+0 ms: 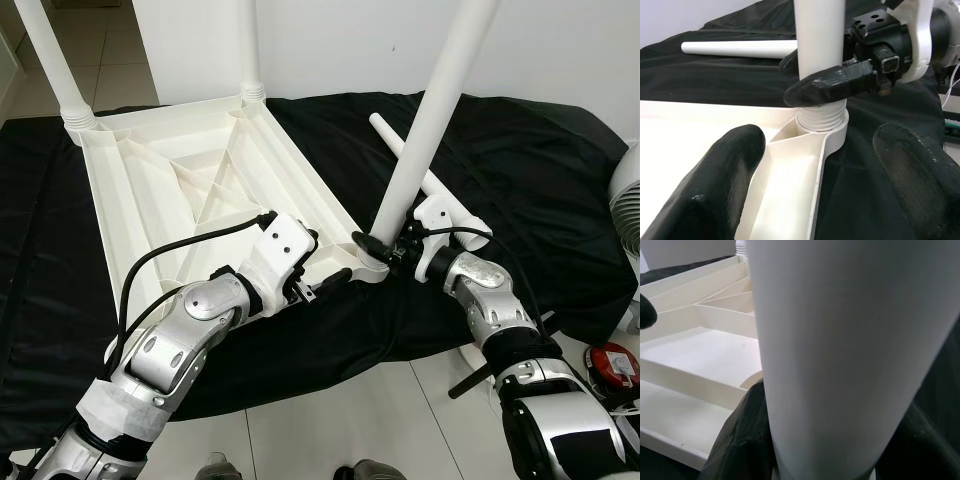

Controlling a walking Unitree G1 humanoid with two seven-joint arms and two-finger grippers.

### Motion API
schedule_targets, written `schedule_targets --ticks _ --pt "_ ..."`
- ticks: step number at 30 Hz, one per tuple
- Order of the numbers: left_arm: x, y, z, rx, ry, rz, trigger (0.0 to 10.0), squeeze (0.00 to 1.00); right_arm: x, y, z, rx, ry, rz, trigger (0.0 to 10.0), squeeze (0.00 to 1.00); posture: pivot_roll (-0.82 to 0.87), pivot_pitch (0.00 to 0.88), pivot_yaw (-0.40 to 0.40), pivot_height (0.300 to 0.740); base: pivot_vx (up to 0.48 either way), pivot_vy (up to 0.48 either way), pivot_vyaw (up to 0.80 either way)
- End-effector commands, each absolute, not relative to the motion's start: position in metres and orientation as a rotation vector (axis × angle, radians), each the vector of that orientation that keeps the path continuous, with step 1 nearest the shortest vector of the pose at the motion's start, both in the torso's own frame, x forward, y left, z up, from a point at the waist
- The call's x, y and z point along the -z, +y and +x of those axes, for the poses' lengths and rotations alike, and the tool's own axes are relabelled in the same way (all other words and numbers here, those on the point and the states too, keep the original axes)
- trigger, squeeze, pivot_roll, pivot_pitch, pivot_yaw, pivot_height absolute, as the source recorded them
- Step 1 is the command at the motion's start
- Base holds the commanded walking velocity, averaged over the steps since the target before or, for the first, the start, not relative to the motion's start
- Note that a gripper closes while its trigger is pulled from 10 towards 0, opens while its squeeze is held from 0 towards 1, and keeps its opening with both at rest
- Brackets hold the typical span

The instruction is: Building children table

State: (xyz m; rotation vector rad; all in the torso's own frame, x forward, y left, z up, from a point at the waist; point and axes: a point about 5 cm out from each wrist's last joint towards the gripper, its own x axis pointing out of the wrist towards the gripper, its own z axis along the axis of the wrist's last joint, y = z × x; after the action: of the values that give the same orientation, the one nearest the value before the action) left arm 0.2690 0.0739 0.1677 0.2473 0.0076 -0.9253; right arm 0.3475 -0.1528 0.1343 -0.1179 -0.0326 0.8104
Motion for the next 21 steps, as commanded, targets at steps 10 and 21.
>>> schedule_targets --ticks 10,21 --pt "-0.167 0.062 0.259 1.085 0.018 0.246 10.0 0.00 -0.115 -0.151 0.338 -0.777 0.022 0.022 10.0 0.00 0.04 0.000 -0.058 0.740 0.000 0.000 0.00" --pt "-0.165 0.061 0.262 1.065 0.025 0.237 10.0 0.00 -0.115 -0.131 0.335 -0.553 0.027 0.033 10.0 0.00 0.03 0.000 -0.049 0.740 0.000 0.000 0.00"
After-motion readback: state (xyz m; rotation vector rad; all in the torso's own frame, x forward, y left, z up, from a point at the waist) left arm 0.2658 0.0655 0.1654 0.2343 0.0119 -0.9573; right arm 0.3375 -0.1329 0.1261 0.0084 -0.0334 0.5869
